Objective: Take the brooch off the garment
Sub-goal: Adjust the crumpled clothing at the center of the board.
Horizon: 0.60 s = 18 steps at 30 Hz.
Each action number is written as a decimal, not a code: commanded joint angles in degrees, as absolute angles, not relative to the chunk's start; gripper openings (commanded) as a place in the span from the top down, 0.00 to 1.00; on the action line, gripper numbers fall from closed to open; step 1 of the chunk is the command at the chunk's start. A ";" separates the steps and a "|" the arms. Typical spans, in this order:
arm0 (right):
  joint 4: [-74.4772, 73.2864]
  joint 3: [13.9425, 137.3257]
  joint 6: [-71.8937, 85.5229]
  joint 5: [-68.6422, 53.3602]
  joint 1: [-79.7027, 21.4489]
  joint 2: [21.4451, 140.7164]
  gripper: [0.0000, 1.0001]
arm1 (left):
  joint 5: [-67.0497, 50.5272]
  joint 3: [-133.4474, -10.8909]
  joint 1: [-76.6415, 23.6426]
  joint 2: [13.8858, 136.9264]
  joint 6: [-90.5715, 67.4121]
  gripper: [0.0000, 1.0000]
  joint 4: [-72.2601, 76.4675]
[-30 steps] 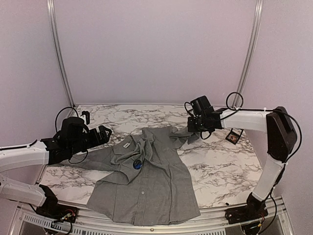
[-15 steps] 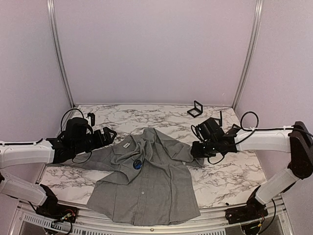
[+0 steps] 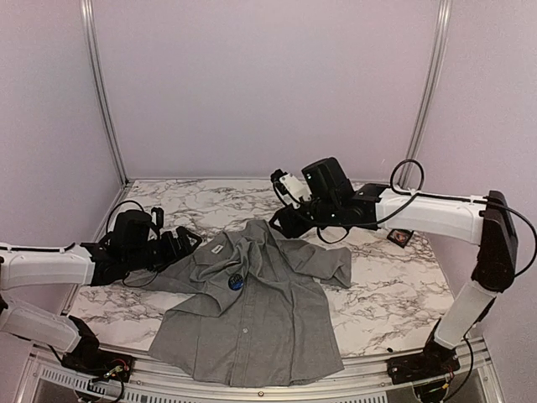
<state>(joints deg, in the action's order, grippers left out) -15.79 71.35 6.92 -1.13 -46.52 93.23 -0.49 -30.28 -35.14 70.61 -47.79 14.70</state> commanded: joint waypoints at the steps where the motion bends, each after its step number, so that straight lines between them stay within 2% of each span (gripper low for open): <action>1: -17.06 81.17 -5.04 -5.73 -49.66 100.97 0.47 | 0.87 -28.40 -34.89 67.20 -53.56 0.02 9.87; 11: -29.10 105.60 -15.65 -6.09 -57.88 122.64 0.46 | 14.40 -26.59 -34.22 56.74 -58.14 0.02 -2.52; 18: -37.20 118.08 -16.23 -3.39 -59.87 133.80 0.49 | 18.39 -27.66 -33.12 52.02 -58.10 0.01 -6.62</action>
<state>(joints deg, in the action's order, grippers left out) -30.26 112.86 -14.81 -5.06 -59.53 130.45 14.35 -27.31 -33.89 53.84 -57.67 -1.26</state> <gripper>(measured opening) 0.528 0.986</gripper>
